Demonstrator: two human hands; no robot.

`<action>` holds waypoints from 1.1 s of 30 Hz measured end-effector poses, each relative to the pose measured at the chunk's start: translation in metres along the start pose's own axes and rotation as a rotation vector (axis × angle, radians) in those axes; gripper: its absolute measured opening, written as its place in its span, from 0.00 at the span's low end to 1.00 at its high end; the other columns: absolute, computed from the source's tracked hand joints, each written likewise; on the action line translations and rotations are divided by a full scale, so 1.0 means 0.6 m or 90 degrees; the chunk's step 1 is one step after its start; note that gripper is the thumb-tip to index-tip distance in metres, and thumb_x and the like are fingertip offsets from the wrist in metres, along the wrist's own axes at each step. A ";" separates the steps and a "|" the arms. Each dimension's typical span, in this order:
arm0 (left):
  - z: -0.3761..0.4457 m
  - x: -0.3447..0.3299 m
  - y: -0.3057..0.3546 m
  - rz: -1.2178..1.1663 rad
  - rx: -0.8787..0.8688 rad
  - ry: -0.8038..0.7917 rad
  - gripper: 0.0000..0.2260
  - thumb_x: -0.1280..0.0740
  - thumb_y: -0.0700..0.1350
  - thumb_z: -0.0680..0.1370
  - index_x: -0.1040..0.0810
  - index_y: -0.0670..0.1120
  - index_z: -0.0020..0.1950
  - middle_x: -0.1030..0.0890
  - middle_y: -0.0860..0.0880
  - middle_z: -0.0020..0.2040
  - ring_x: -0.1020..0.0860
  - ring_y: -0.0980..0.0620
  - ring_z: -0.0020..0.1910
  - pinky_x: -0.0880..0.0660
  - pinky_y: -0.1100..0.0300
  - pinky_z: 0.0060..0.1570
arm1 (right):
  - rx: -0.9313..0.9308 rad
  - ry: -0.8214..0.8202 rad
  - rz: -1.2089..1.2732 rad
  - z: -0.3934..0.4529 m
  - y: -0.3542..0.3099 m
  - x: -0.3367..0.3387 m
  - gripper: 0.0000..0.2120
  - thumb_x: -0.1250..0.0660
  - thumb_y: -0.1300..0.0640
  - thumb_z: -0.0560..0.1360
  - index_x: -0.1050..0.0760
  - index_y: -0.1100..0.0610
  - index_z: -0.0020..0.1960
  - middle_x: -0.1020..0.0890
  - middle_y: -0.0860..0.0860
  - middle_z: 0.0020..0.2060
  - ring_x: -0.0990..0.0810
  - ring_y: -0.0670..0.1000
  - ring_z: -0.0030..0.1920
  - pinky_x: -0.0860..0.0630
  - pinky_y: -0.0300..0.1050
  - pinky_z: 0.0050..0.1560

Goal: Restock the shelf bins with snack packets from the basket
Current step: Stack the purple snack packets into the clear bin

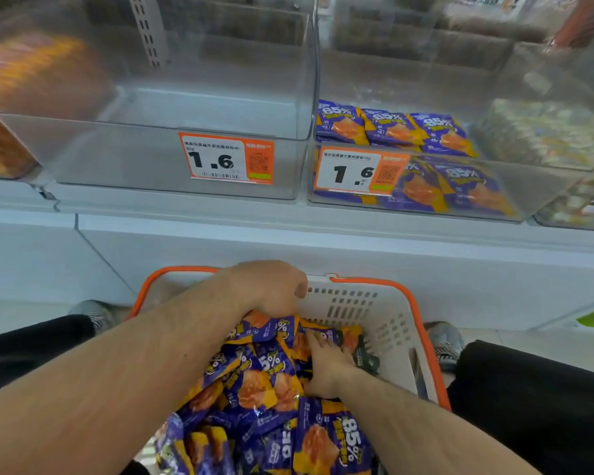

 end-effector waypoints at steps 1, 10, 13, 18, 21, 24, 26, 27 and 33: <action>-0.001 0.001 -0.002 -0.005 0.003 0.000 0.16 0.39 0.48 0.79 0.28 0.50 0.68 0.26 0.48 0.65 0.26 0.47 0.61 0.27 0.50 0.61 | 0.008 0.037 -0.022 -0.006 0.000 0.002 0.50 0.30 0.42 0.71 0.59 0.53 0.80 0.47 0.53 0.78 0.43 0.58 0.76 0.45 0.62 0.74; -0.018 0.017 0.003 -0.035 -0.010 0.023 0.18 0.38 0.50 0.80 0.30 0.52 0.70 0.28 0.50 0.68 0.28 0.48 0.62 0.29 0.53 0.60 | 0.077 0.168 -0.264 -0.084 0.003 0.043 0.12 0.37 0.58 0.77 0.29 0.56 0.60 0.19 0.56 0.53 0.21 0.59 0.54 0.33 0.54 0.63; -0.028 0.031 0.003 -0.050 -0.014 0.039 0.19 0.38 0.50 0.79 0.31 0.52 0.70 0.29 0.50 0.69 0.29 0.49 0.65 0.30 0.51 0.64 | 0.038 0.240 -0.148 -0.107 0.011 0.121 0.12 0.40 0.56 0.77 0.26 0.54 0.59 0.18 0.54 0.52 0.20 0.58 0.52 0.27 0.49 0.55; -0.047 0.074 0.012 -0.116 -0.069 0.130 0.26 0.33 0.56 0.76 0.33 0.51 0.72 0.30 0.52 0.69 0.30 0.52 0.66 0.31 0.54 0.65 | 0.061 0.220 0.305 -0.172 0.011 0.259 0.09 0.36 0.61 0.76 0.18 0.53 0.49 0.15 0.45 0.40 0.21 0.44 0.40 0.28 0.36 0.36; -0.057 0.104 0.009 -0.171 -0.095 0.196 0.23 0.29 0.55 0.74 0.28 0.51 0.66 0.25 0.54 0.62 0.26 0.54 0.60 0.28 0.59 0.57 | 0.070 0.177 0.568 -0.203 0.014 0.316 0.11 0.35 0.69 0.74 0.19 0.55 0.41 0.15 0.47 0.33 0.20 0.46 0.36 0.26 0.35 0.36; -0.078 0.138 0.006 -0.274 -0.117 0.279 0.10 0.27 0.50 0.74 0.25 0.56 0.53 0.20 0.57 0.49 0.22 0.58 0.48 0.28 0.67 0.41 | 0.092 0.154 0.709 -0.228 0.012 0.354 0.09 0.35 0.68 0.74 0.19 0.63 0.52 0.16 0.63 0.50 0.18 0.60 0.49 0.21 0.53 0.53; -0.096 0.161 0.006 -0.346 -0.126 0.348 0.06 0.28 0.45 0.75 0.23 0.54 0.48 0.18 0.54 0.42 0.21 0.57 0.41 0.28 0.65 0.37 | 0.114 0.141 0.754 -0.250 0.003 0.376 0.09 0.37 0.67 0.78 0.20 0.62 0.54 0.15 0.60 0.51 0.17 0.59 0.50 0.21 0.54 0.56; -0.106 0.174 0.007 -0.357 -0.129 0.384 0.03 0.28 0.44 0.75 0.21 0.52 0.46 0.18 0.51 0.39 0.21 0.55 0.38 0.28 0.62 0.36 | 0.121 0.148 0.746 -0.260 0.001 0.386 0.07 0.36 0.66 0.78 0.20 0.61 0.53 0.15 0.58 0.49 0.18 0.57 0.49 0.22 0.53 0.56; -0.177 0.239 0.033 -0.347 -0.218 0.605 0.05 0.28 0.44 0.74 0.20 0.47 0.39 0.21 0.48 0.33 0.24 0.50 0.35 0.27 0.55 0.39 | 0.107 0.263 0.645 -0.331 0.005 0.455 0.05 0.37 0.62 0.79 0.26 0.60 0.44 0.24 0.53 0.30 0.31 0.52 0.33 0.32 0.44 0.35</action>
Point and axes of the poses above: each hand's wrist, its own z-axis towards the middle knuckle, its own x-axis out of the back of the hand, y = z × x, the point moved 8 cm from there along z, towards the middle knuckle
